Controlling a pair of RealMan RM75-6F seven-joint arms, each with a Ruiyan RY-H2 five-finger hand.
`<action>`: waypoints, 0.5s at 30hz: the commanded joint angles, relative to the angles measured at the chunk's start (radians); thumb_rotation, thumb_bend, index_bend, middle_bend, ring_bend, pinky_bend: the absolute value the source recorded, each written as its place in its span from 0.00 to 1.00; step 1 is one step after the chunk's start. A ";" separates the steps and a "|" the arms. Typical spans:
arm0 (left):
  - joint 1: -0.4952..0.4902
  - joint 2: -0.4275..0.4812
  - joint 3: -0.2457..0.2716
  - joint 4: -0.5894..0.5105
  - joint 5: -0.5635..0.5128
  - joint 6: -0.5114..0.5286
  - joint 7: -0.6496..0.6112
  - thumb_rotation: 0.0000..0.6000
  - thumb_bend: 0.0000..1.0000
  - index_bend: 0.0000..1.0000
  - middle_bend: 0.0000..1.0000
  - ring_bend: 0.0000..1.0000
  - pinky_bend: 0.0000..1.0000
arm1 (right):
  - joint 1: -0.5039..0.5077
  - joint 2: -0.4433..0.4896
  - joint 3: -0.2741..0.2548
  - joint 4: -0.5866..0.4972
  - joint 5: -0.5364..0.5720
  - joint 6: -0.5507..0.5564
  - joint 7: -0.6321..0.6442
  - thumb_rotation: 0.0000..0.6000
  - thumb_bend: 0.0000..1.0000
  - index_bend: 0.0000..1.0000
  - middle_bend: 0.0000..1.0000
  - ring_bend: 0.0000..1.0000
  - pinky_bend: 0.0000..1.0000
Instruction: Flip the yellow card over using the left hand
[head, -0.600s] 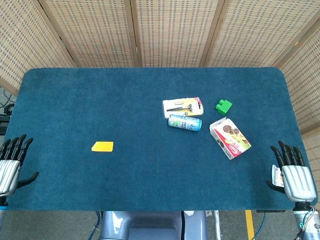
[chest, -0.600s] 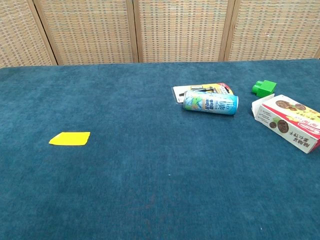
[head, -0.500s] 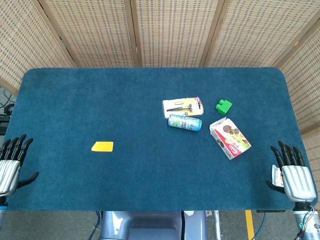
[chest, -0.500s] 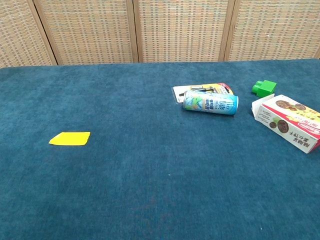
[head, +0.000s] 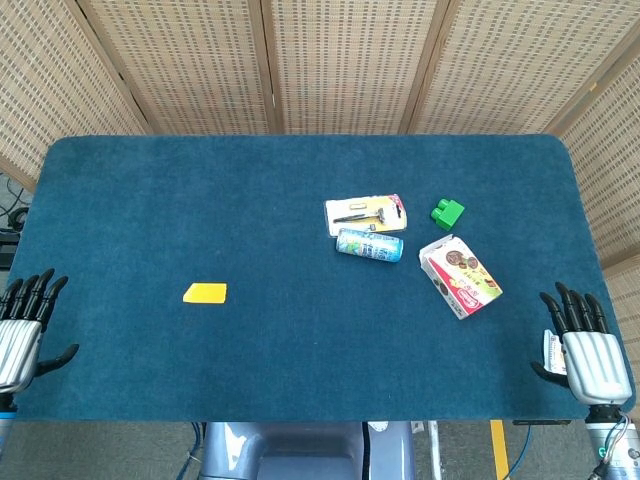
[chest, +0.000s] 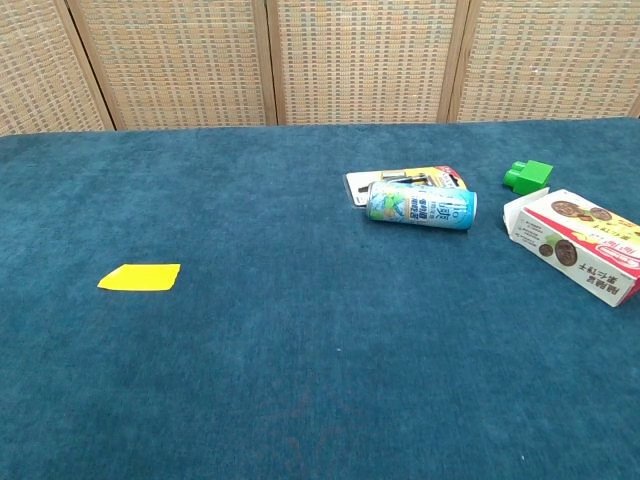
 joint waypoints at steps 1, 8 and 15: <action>0.000 0.000 0.001 -0.002 0.003 0.000 0.001 1.00 0.20 0.00 0.00 0.00 0.00 | 0.001 0.000 0.000 0.001 0.000 -0.002 0.001 1.00 0.05 0.08 0.00 0.00 0.00; -0.004 -0.002 0.004 -0.005 0.004 -0.008 0.012 1.00 0.20 0.00 0.00 0.00 0.00 | 0.000 0.003 0.001 0.006 0.005 -0.005 0.014 1.00 0.05 0.08 0.00 0.00 0.00; -0.007 -0.002 0.005 -0.007 -0.002 -0.018 0.016 1.00 0.21 0.00 0.00 0.00 0.00 | 0.001 0.003 0.001 0.006 0.005 -0.006 0.015 1.00 0.05 0.08 0.00 0.00 0.00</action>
